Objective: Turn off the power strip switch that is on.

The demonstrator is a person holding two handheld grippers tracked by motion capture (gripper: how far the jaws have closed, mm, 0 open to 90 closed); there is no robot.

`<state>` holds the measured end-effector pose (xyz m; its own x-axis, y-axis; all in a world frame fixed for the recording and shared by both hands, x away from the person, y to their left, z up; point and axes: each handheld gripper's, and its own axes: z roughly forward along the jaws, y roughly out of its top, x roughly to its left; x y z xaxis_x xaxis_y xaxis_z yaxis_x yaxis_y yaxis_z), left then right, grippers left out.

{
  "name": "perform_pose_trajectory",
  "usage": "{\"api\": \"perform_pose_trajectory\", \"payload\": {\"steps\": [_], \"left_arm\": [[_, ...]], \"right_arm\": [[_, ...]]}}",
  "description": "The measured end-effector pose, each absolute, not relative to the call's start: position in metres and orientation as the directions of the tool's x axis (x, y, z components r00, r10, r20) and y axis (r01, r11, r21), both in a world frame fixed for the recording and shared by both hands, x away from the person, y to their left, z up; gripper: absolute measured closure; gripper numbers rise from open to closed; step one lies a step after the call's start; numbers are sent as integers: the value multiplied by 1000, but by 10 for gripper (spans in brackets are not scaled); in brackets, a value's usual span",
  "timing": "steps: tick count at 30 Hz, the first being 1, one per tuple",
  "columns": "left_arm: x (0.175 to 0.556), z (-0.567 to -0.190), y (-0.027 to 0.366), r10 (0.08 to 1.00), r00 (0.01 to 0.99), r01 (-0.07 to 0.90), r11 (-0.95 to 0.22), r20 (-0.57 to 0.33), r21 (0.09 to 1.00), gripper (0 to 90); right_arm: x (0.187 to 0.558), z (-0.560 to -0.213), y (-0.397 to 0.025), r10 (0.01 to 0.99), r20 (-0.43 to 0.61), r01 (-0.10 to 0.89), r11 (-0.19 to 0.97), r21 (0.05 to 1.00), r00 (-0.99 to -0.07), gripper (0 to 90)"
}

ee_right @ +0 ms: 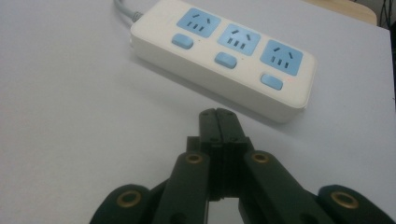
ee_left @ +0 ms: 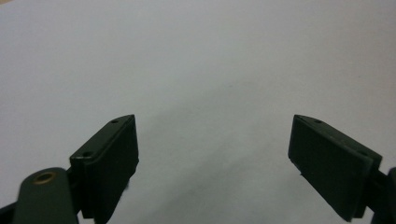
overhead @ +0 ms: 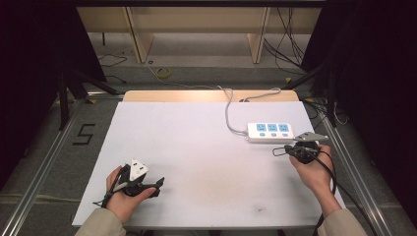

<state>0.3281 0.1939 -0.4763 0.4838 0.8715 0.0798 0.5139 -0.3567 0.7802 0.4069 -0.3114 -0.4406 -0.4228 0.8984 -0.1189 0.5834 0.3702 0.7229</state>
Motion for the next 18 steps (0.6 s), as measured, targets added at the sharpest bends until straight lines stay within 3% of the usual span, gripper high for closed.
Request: {"api": "perform_pose_trajectory", "payload": {"steps": [18], "left_arm": [[328, -477, 193, 869, 488, 515, -362, 81, 777, 159]], "right_arm": [[417, -442, -313, 902, -121, 598, 371, 711, -415, 900]]}}
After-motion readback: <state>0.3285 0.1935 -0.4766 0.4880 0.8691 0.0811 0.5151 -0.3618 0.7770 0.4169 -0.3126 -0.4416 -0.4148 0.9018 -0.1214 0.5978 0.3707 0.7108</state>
